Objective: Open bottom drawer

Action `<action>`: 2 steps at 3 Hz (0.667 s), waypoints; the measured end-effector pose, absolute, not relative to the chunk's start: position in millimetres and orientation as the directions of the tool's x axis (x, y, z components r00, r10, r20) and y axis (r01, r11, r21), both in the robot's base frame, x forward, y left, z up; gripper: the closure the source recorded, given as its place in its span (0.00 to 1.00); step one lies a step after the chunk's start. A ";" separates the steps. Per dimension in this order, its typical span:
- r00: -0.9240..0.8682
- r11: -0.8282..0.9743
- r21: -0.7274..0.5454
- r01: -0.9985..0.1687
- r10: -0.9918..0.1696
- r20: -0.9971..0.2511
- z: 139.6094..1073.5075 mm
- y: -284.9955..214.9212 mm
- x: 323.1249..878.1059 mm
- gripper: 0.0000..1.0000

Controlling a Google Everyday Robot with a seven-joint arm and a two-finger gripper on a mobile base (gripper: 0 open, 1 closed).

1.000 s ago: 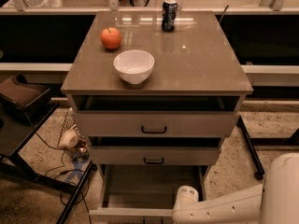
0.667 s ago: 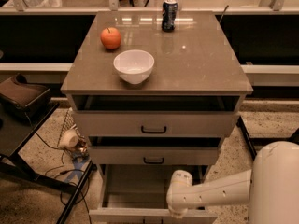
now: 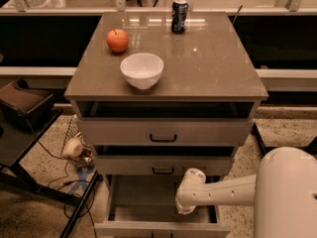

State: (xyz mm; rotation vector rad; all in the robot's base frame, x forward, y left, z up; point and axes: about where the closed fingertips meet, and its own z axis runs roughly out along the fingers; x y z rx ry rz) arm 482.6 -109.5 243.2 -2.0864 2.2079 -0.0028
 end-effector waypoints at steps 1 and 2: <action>-0.031 0.037 -0.076 -0.996 -0.996 -0.080 241.4 -109.0 486.1 1.00; -0.049 0.053 -0.050 -0.997 -0.995 -0.090 217.9 -112.0 489.0 1.00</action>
Offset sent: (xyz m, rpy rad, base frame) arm 0.0192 -0.0084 -0.0578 0.0357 0.0469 -0.0194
